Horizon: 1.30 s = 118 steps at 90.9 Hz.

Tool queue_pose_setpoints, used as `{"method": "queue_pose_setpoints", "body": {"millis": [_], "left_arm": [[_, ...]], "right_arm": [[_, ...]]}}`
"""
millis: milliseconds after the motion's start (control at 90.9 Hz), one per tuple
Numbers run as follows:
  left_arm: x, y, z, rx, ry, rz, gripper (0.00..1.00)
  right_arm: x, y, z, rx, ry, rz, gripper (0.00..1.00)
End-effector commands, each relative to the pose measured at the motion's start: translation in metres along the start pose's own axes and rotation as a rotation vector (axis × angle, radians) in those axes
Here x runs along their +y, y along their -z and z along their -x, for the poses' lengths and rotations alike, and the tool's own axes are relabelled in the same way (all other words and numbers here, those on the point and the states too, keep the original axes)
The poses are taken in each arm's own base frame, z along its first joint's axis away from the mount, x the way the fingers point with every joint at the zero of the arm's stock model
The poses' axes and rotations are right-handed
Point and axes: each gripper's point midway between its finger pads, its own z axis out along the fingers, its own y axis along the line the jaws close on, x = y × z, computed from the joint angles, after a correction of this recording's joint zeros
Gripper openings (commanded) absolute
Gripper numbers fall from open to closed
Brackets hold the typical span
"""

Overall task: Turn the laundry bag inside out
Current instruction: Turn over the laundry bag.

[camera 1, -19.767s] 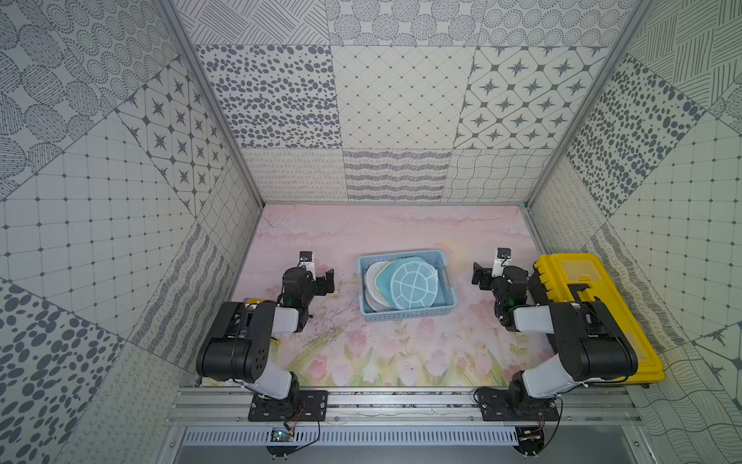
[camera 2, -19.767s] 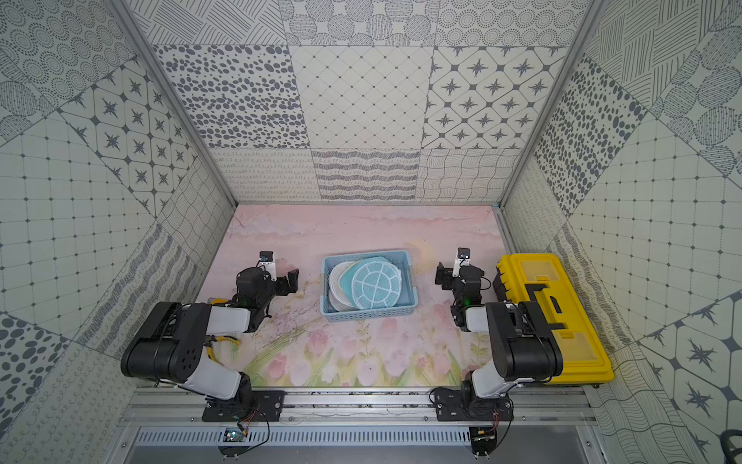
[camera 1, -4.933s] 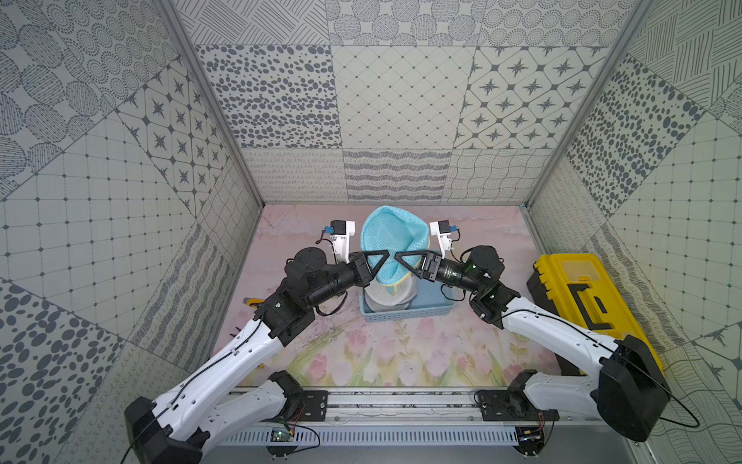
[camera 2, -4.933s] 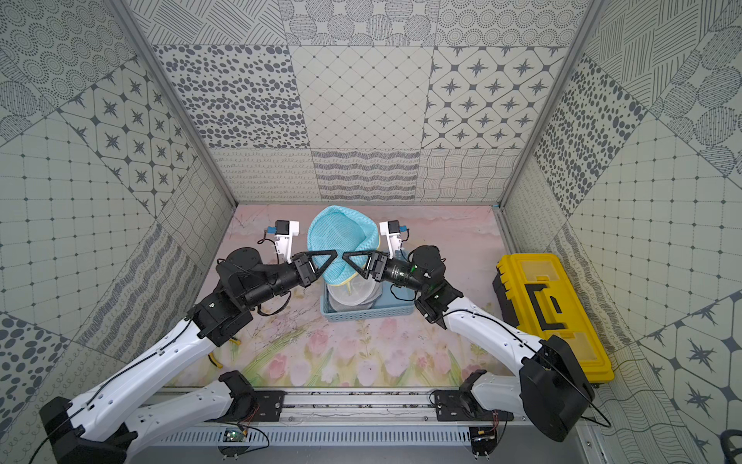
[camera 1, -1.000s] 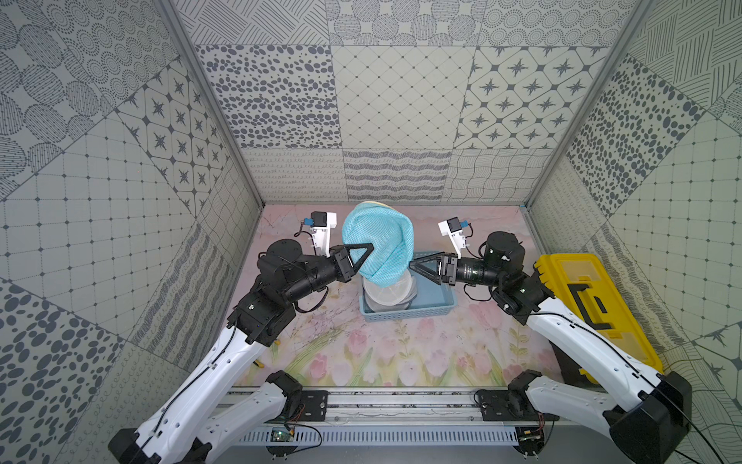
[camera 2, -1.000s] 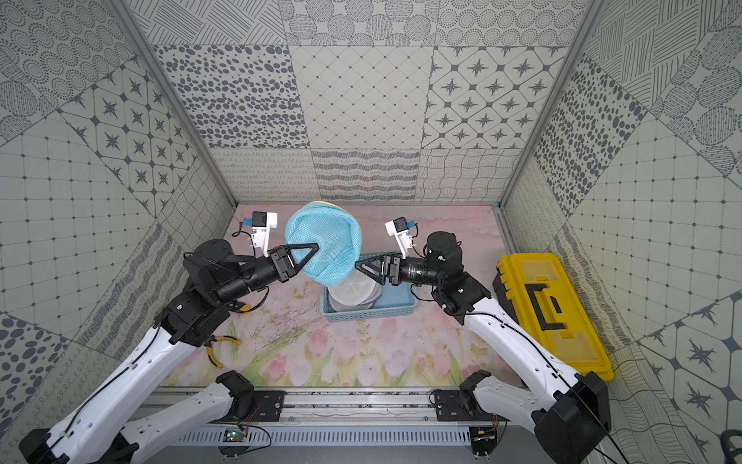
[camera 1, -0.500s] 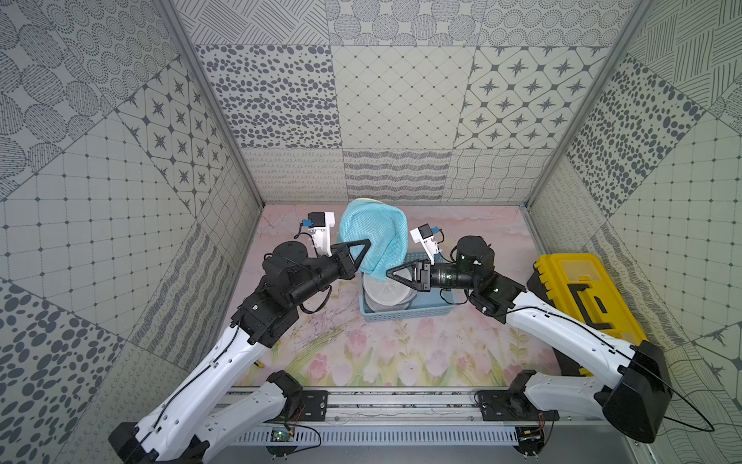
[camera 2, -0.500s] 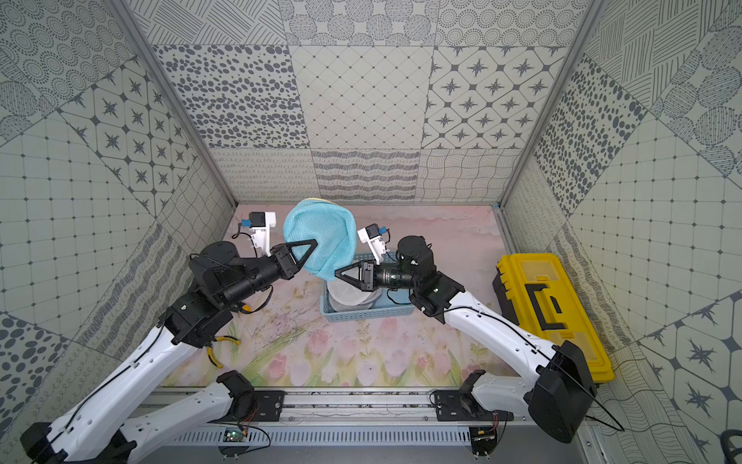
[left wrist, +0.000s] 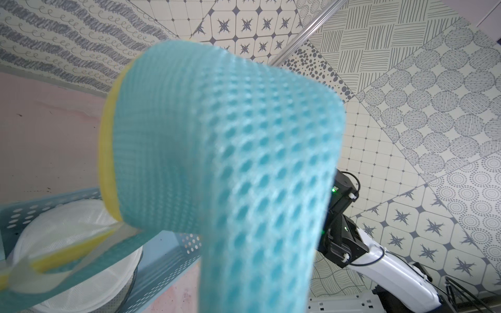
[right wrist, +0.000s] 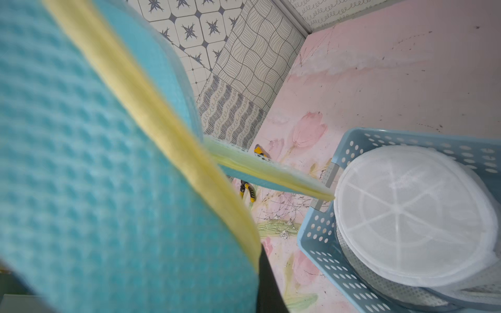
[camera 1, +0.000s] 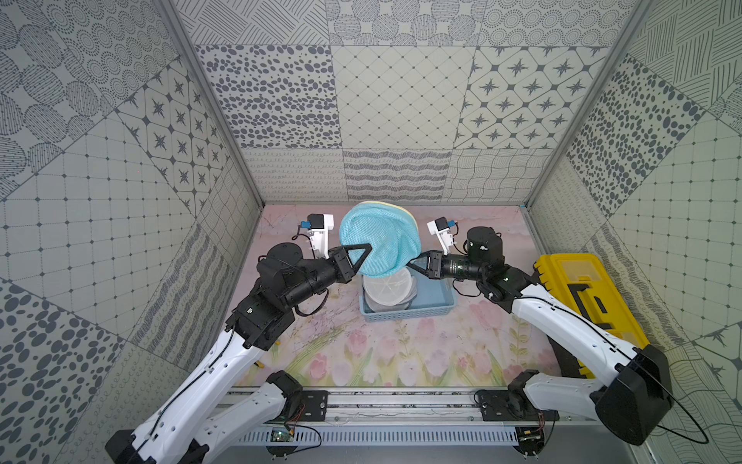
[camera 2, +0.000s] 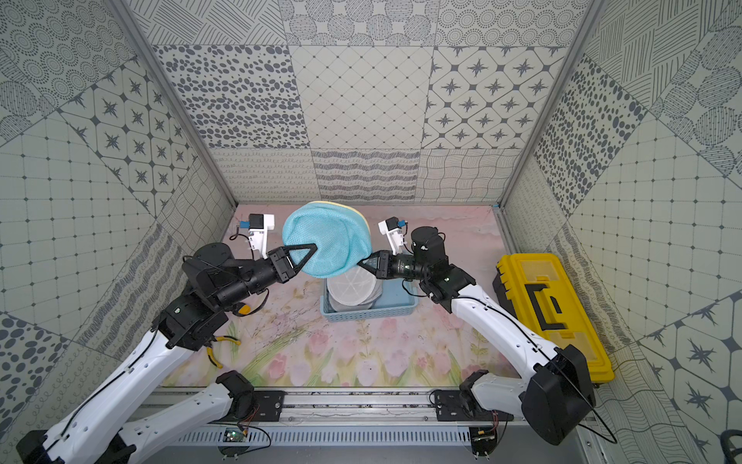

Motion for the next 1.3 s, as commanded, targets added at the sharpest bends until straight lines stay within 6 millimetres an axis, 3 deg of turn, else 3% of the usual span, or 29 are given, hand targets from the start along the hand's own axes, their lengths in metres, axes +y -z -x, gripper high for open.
{"method": "queue_pose_setpoints", "body": {"millis": [0,154,264,429,616,748,814,869,958,1046,1101,1134,1288], "left_arm": [[-0.04,0.01,-0.01,0.124,0.09,-0.216,0.0],[-0.034,-0.002,-0.041,0.328,0.161,-0.254,0.0],[-0.049,-0.004,-0.046,0.351,0.196,-0.423,0.0],[-0.078,0.007,-0.017,0.212,0.174,-0.589,0.0],[-0.096,0.008,0.009,0.125,0.211,-0.712,0.0],[-0.107,0.014,0.026,0.059,0.209,-0.763,0.0],[-0.116,0.017,0.03,0.06,0.184,-0.787,0.0],[-0.118,0.011,0.028,0.12,0.173,-0.74,0.0],[-0.103,0.004,0.014,0.192,0.137,-0.58,0.0],[-0.093,0.008,0.0,0.237,0.109,-0.526,0.0],[-0.088,0.01,-0.008,0.262,0.104,-0.509,0.0],[-0.084,0.012,-0.013,0.273,0.101,-0.507,0.0],[-0.071,0.018,-0.031,0.328,0.075,-0.528,0.0]], "right_arm": [[-0.032,0.004,0.023,-0.058,-0.009,-0.143,0.0],[-0.03,0.009,0.047,-0.108,0.012,-0.151,0.0],[-0.038,0.0,0.052,-0.082,-0.032,-0.165,0.0],[-0.056,-0.026,0.025,0.015,-0.115,-0.139,0.0],[-0.059,-0.052,-0.019,0.124,-0.153,-0.109,0.0],[-0.058,-0.06,-0.051,0.186,-0.163,-0.086,0.0],[-0.048,-0.061,-0.058,0.18,-0.15,-0.014,0.0],[-0.043,-0.054,-0.059,0.157,-0.141,0.017,0.0],[-0.034,-0.036,-0.053,0.131,-0.068,-0.015,0.0],[-0.023,-0.007,-0.036,0.061,-0.003,-0.038,0.25],[-0.021,0.013,-0.022,0.0,0.008,-0.046,0.51],[-0.024,0.025,-0.015,-0.036,0.009,-0.06,0.61],[-0.015,0.078,0.015,-0.179,0.076,-0.082,0.75]]}}
